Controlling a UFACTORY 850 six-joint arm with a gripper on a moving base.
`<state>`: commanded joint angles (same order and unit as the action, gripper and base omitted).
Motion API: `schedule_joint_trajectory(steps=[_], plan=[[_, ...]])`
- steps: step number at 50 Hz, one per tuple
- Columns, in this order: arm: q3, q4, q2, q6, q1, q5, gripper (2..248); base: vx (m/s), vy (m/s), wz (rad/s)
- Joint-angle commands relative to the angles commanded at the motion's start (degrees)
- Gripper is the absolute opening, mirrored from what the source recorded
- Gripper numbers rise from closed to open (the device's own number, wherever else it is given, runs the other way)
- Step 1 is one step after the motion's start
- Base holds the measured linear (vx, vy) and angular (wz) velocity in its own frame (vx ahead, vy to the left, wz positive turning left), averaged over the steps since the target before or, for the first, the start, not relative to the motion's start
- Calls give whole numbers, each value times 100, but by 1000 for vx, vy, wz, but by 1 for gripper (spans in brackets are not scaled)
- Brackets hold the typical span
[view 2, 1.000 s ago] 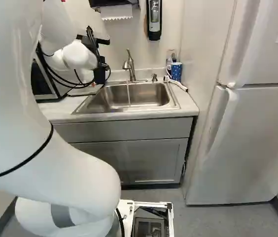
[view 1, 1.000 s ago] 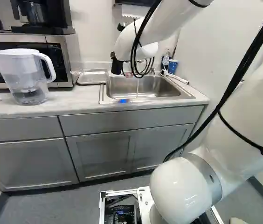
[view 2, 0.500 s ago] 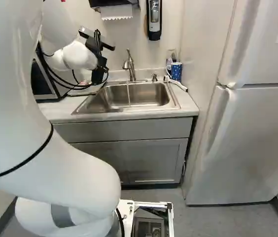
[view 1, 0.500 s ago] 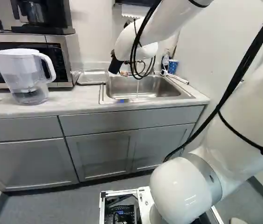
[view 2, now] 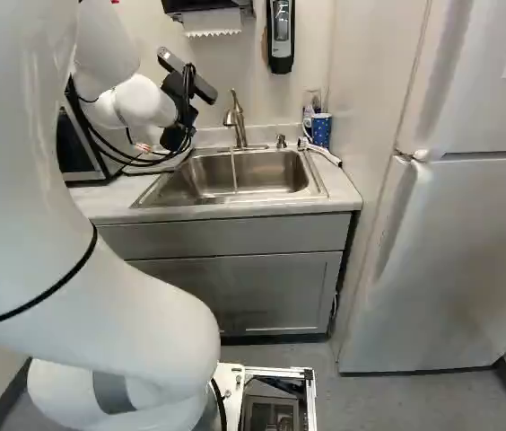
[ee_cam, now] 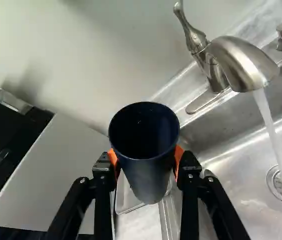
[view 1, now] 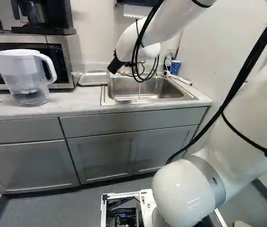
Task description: Rinse the cup and place it in the tray
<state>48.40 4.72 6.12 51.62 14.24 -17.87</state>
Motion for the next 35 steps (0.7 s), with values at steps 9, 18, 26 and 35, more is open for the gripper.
schedule_joint_trajectory(steps=[9, 18, 26, 35], plan=[[0, 0, 0, 542, 0, 0, 122, 0, 0, 0], [0, 0, 0, 1085, 0, 0, 122, 0, 0, 0], [0, 0, 0, 1567, 0, 0, 122, 0, 0, 0], [0, 0, 0, 2109, 0, 0, 122, 0, 0, 0]])
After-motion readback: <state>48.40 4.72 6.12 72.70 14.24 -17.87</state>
